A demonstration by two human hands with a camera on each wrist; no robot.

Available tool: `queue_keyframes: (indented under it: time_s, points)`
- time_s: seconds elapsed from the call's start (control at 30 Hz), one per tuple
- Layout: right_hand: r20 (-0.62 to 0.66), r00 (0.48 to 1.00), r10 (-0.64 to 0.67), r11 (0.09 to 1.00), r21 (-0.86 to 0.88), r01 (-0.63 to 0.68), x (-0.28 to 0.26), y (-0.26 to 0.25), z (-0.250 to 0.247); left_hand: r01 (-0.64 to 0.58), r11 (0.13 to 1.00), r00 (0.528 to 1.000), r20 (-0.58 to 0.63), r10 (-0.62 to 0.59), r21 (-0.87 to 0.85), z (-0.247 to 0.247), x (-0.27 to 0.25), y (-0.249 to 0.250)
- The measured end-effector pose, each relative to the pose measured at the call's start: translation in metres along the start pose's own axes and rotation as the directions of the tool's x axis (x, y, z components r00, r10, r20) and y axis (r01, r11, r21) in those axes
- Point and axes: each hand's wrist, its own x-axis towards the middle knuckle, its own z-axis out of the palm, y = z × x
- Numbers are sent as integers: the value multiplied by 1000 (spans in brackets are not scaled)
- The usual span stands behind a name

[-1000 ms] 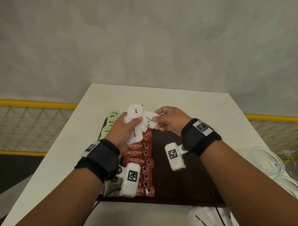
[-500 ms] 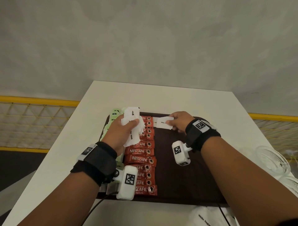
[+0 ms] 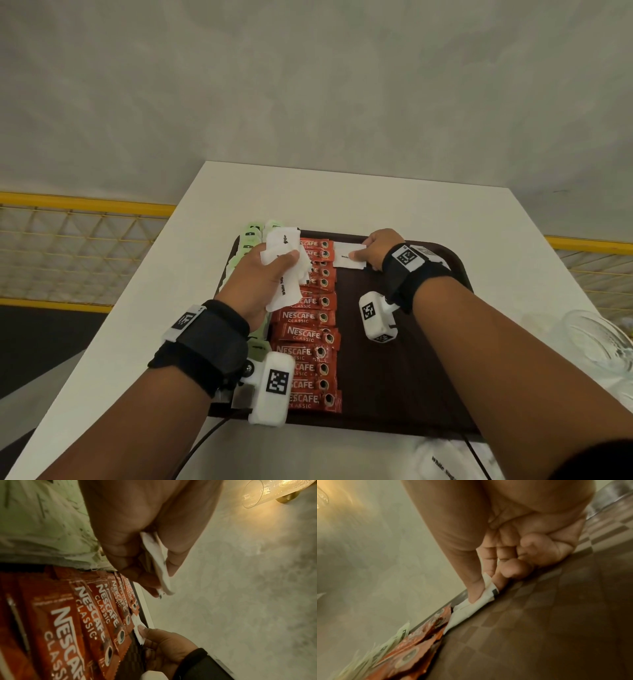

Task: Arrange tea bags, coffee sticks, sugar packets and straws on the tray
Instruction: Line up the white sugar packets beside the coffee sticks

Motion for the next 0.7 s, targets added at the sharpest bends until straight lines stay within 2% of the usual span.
queue_keyframes:
  time_s: [0.1, 0.17, 0.27, 0.33, 0.43, 0.53, 0.7]
  points:
    - [-43, 997, 56, 997, 53, -54, 2, 1, 3, 6, 1000, 1000, 29, -6, -5, 3, -2, 2]
    - [-110, 994, 28, 995, 94, -17, -2, 2, 0, 5, 1000, 999, 44, -5, 0, 4, -2, 3]
    - [-208, 965, -160, 951, 229, 207, -22, -8, -10, 12, 1000, 996, 86, -14, 25, 8, -2, 3]
    - [-157, 933, -324, 873, 329, 359, -42, -20, -19, -5, 997, 991, 131, -4, 71, 13, -2, 2]
    - [-43, 888, -457, 814, 380, 438, -63, -33, -27, -33, 995, 985, 174, 15, 98, 21, -5, 4]
    - [-25, 885, -466, 813, 384, 439, -67, -32, -30, -42, 992, 982, 187, 19, 117, 24, -5, 4]
    - [20, 925, -379, 744, 601, 292, -67, -16, -30, -42, 998, 989, 147, 35, 45, 24, -6, 7]
